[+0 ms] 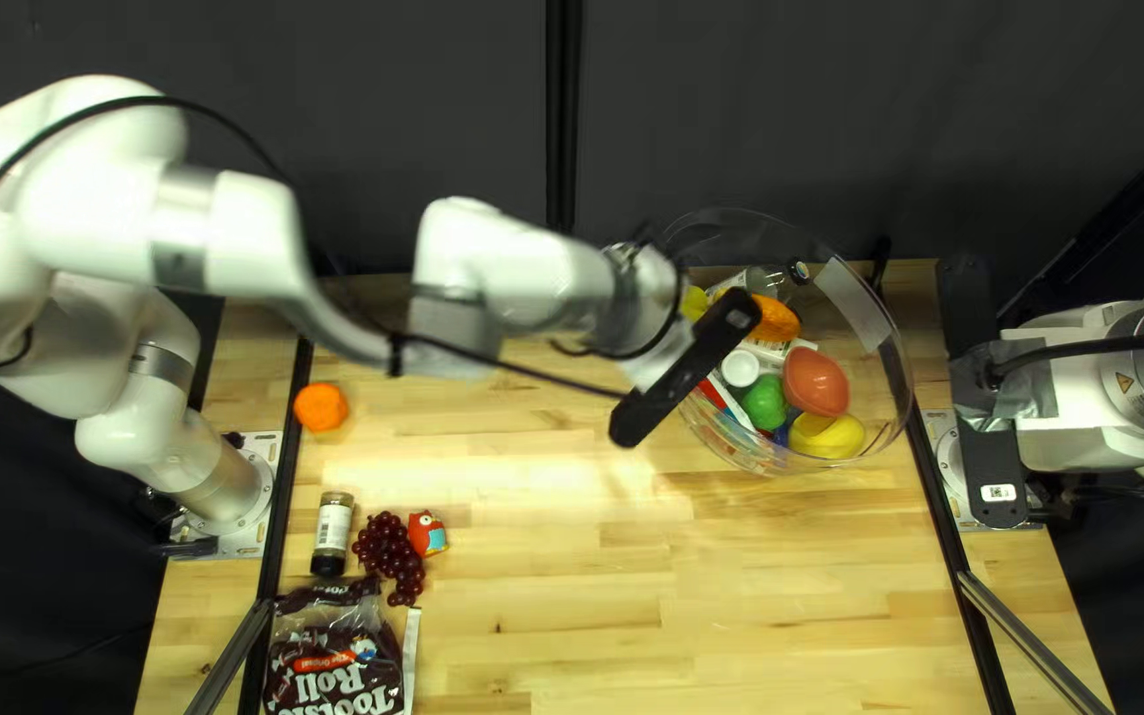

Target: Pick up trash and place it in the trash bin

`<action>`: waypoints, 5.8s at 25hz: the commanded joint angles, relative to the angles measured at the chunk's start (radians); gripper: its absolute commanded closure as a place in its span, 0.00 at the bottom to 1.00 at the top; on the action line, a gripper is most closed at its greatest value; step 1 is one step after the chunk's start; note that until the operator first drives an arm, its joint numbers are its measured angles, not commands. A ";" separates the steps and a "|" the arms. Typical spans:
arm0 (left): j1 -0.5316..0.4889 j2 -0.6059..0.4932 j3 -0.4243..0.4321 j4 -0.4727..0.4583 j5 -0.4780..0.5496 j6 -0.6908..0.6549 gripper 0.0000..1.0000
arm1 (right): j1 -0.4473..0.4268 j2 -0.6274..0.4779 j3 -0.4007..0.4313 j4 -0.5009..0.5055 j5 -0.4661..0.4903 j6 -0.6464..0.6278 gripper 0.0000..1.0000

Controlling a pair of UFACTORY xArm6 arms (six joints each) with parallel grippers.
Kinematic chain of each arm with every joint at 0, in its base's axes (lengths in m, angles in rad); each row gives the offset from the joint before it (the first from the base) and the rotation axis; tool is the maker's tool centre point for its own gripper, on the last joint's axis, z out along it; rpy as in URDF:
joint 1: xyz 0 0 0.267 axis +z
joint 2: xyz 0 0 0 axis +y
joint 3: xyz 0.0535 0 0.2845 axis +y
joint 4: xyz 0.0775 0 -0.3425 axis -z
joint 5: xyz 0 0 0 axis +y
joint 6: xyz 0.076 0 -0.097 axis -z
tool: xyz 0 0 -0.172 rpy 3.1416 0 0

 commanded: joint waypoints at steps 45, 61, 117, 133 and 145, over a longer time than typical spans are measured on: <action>-0.180 -0.188 0.341 -0.087 0.618 -0.655 0.00 | 0.000 0.000 0.000 0.000 0.000 0.000 0.00; -0.134 -0.316 0.658 -0.193 0.618 -0.914 0.00 | 0.000 0.000 0.000 0.000 0.000 0.000 0.00; 0.332 -0.239 0.943 -0.142 0.430 -0.811 0.00 | 0.000 0.000 0.000 0.000 0.000 0.000 0.00; 0.391 -0.266 0.984 -0.128 0.393 -0.775 1.00 | 0.000 0.000 0.000 0.000 0.000 0.000 0.00; -0.038 -0.348 0.821 -0.138 0.541 -0.982 1.00 | 0.000 0.000 0.000 0.000 0.000 0.000 0.00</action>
